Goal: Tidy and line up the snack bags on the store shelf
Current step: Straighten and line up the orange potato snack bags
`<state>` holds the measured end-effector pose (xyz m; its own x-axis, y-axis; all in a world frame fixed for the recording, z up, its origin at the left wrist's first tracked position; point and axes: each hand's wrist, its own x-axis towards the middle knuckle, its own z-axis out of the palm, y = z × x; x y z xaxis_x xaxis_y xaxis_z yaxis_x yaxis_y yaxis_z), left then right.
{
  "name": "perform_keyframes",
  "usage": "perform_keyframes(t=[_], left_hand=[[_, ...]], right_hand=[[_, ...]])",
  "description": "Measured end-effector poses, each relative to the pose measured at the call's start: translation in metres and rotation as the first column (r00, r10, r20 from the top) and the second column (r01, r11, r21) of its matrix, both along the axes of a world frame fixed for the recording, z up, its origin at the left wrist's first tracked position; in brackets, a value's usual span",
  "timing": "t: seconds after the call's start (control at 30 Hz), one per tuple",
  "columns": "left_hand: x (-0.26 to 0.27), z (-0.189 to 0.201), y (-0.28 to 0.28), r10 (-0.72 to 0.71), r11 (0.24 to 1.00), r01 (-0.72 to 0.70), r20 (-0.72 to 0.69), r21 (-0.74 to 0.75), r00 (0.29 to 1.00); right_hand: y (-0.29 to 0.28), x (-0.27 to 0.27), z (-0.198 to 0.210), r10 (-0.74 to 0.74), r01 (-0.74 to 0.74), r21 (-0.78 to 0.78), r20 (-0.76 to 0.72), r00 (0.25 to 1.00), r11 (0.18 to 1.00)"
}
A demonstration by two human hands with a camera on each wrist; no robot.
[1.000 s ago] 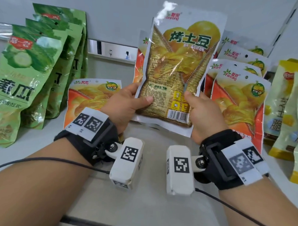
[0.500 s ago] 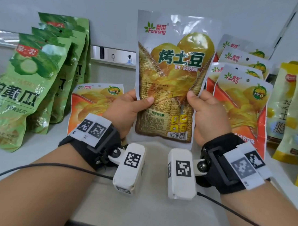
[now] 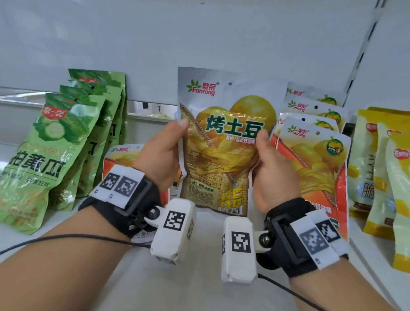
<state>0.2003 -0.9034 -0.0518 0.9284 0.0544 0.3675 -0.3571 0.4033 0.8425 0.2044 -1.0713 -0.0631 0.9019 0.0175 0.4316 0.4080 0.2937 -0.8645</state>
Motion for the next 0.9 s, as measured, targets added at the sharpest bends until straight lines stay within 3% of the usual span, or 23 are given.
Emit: perform_keyframes(t=[0.23,0.5,0.63,0.73,0.83,0.9], left_hand=[[-0.004,0.014,-0.001,0.097,0.993,-0.093,-0.058,0.08,0.994],[-0.021,0.018,0.002,0.281,0.928,-0.276,0.017,0.248,0.96],[-0.03,0.023,0.002,0.394,0.865,-0.384,0.035,0.322,0.918],[-0.036,0.024,0.002,0.455,0.74,-0.408,0.05,0.535,0.889],[-0.04,0.026,-0.001,0.192,0.914,-0.121,-0.152,0.387,0.97],[-0.041,0.027,-0.002,0.069,0.96,-0.022,-0.162,0.279,0.984]], right_hand=[[-0.002,-0.005,0.004,-0.055,0.054,-0.012,-0.068,0.996,0.998],[0.002,-0.006,0.003,-0.094,0.1,0.032,-0.14,0.986,0.995],[-0.001,-0.006,0.0,-0.274,0.265,-0.173,-0.027,0.961,0.948],[0.006,-0.014,0.0,-0.156,0.157,-0.379,0.033,0.987,0.912],[0.014,-0.022,0.0,0.028,-0.024,-0.384,0.003,1.0,0.923],[0.015,-0.026,0.001,0.091,-0.073,-0.347,0.034,0.995,0.935]])
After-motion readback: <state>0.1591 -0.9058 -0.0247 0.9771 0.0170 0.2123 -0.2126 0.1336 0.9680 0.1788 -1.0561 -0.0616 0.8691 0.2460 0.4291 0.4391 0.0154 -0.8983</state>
